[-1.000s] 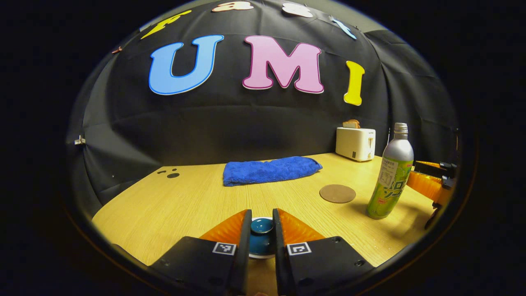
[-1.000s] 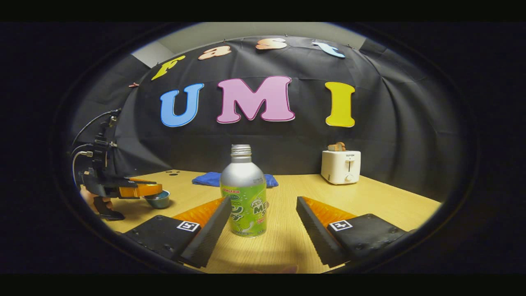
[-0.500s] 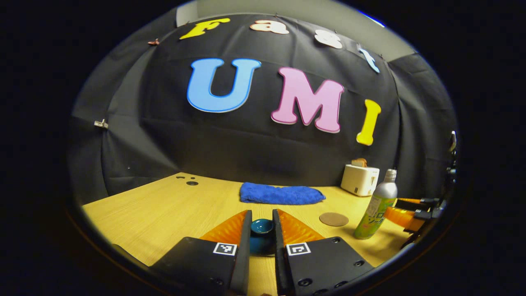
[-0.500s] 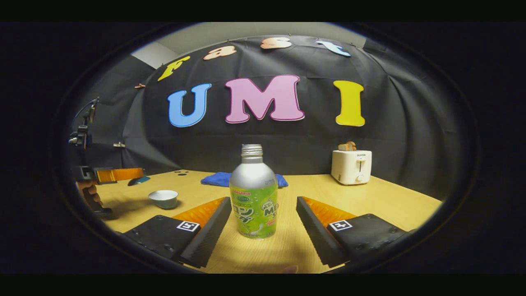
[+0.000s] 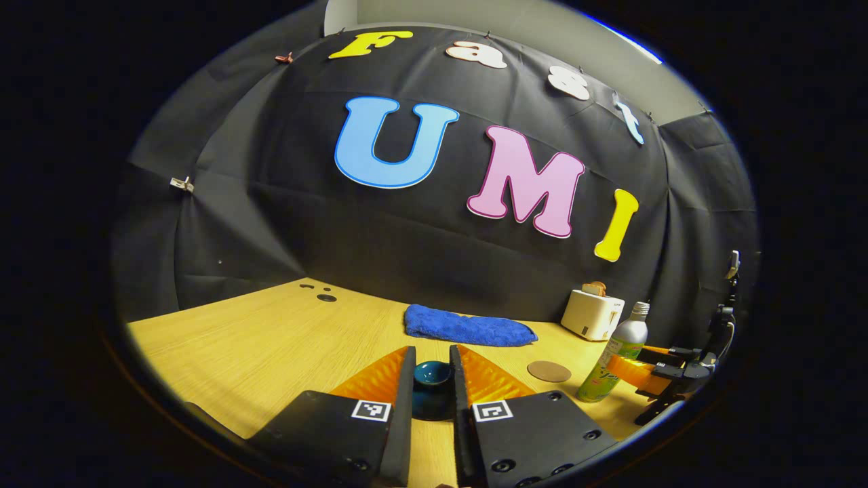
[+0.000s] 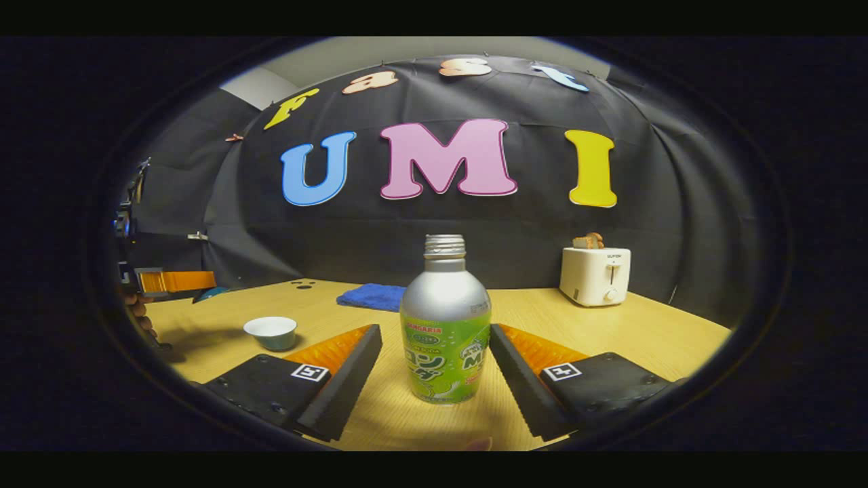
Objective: Open the teacup lid with one hand, grasp the water bottle and pour water into the teacup with the other hand; after pouring, place the water bottle on the coaster and then close the teacup lid.
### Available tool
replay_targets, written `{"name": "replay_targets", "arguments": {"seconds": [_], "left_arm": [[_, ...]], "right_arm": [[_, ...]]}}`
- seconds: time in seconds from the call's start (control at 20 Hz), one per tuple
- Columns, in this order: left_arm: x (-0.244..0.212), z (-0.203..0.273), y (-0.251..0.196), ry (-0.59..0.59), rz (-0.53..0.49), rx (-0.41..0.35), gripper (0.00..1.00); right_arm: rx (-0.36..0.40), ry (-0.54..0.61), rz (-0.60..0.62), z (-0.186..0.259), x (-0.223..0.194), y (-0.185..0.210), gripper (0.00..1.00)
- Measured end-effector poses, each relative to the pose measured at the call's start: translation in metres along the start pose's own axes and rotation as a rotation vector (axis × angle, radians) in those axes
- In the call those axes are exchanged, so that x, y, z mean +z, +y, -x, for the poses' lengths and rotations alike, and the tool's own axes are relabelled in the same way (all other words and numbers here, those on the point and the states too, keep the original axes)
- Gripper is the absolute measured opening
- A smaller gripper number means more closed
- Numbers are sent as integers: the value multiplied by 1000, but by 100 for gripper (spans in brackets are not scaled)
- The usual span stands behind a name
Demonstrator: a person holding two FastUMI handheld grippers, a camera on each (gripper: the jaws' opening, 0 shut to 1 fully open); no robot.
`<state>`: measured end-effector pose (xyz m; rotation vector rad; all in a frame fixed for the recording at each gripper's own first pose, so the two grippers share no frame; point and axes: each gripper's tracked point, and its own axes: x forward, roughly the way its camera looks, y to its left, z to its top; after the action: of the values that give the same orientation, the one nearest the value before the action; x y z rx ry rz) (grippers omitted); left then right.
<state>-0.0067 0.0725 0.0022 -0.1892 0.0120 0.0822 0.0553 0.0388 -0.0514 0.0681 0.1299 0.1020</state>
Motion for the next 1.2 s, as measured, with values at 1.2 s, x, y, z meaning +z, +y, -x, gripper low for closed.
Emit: {"name": "replay_targets", "arguments": {"seconds": [1.2], "left_arm": [[16, 13, 59, -23, 23, 98, 30]], "right_arm": [[-23, -26, 1203, -23, 18, 81, 78]]}}
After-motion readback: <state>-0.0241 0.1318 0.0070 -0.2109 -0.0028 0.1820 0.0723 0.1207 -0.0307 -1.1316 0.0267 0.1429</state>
